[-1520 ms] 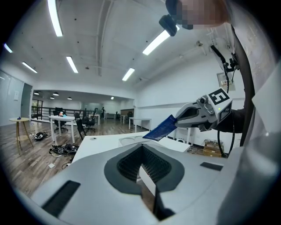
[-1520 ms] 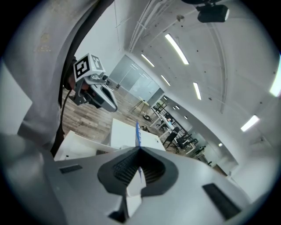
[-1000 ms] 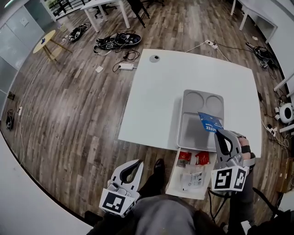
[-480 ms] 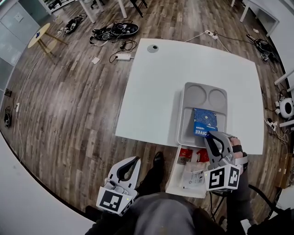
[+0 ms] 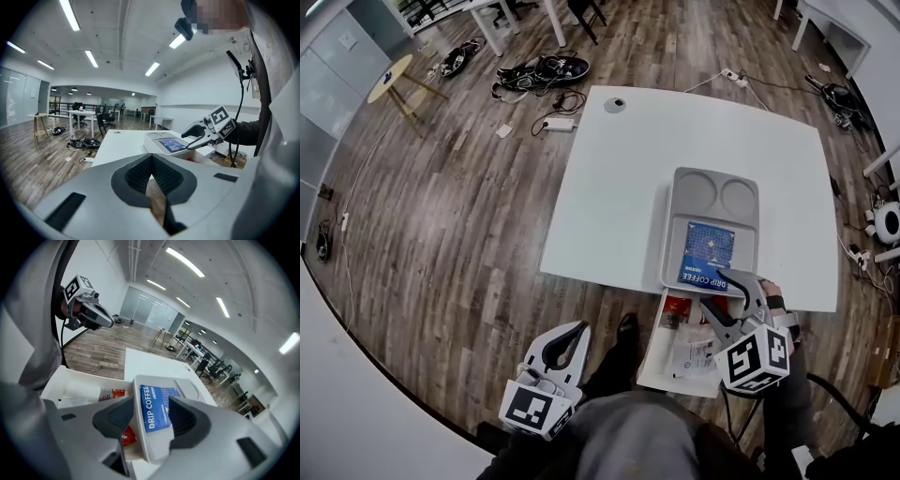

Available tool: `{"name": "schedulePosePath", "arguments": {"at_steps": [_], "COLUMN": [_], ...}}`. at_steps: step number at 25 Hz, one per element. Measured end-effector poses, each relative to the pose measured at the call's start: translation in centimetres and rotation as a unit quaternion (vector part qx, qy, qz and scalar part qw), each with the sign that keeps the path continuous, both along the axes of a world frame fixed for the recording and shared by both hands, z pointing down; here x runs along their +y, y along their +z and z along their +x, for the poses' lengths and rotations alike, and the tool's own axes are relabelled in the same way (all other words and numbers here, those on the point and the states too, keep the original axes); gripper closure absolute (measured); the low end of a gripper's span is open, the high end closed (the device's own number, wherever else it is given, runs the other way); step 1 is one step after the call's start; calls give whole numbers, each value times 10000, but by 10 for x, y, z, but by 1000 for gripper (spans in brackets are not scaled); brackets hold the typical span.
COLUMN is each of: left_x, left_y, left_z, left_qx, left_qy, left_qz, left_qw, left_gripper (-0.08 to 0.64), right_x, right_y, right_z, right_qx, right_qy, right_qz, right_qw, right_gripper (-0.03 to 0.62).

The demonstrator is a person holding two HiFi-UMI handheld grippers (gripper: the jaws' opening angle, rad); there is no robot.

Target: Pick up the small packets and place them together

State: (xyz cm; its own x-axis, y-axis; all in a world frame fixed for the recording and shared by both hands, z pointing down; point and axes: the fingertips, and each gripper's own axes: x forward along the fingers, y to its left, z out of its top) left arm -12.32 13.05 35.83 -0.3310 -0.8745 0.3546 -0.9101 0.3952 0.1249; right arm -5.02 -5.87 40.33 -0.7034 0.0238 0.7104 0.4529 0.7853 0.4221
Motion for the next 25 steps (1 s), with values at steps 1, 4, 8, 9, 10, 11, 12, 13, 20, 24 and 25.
{"name": "schedulePosePath", "arguments": {"at_steps": [1,4,8,9,10,11,12,13,20,24,25], "left_x": [0,-6,-13,-15,-17,-19,-20,-22,-24,-19,-18], "left_y": [-2,-11,-15,-15,-15,-15,-15,-14,-5,1,4], "left_z": [3,8,22,27,31,35,39,41,46,40,37], "left_qx": [-22,-150,-161,-147,-136,-128,-121,-113,20,109,126], "left_qy": [8,53,182,229,278,324,362,393,476,445,427], "left_qz": [20,122,145,153,161,168,175,180,138,77,59], "left_qw": [10000,9998,9996,9995,9994,9993,9991,9990,9988,9989,9990], "left_gripper": [563,563,563,563,563,563,563,563,563,563,563], "right_x": [1,-6,-12,-10,-8,-5,-1,5,59,76,79], "right_y": [-5,-26,-41,-40,-37,-33,-29,-23,17,41,48], "right_z": [3,9,29,36,42,49,54,60,83,86,85], "right_qx": [-60,-392,-567,-542,-496,-435,-361,-275,588,1178,1333], "right_qy": [-7,94,283,308,321,319,299,258,-416,-790,-863], "right_qz": [6,43,-143,-213,-261,-297,-342,-407,-879,-715,-655], "right_qw": [10000,9992,9979,9978,9979,9981,9983,9985,9935,9873,9851], "right_gripper": [371,371,371,371,371,371,371,373,431,474,474]}}
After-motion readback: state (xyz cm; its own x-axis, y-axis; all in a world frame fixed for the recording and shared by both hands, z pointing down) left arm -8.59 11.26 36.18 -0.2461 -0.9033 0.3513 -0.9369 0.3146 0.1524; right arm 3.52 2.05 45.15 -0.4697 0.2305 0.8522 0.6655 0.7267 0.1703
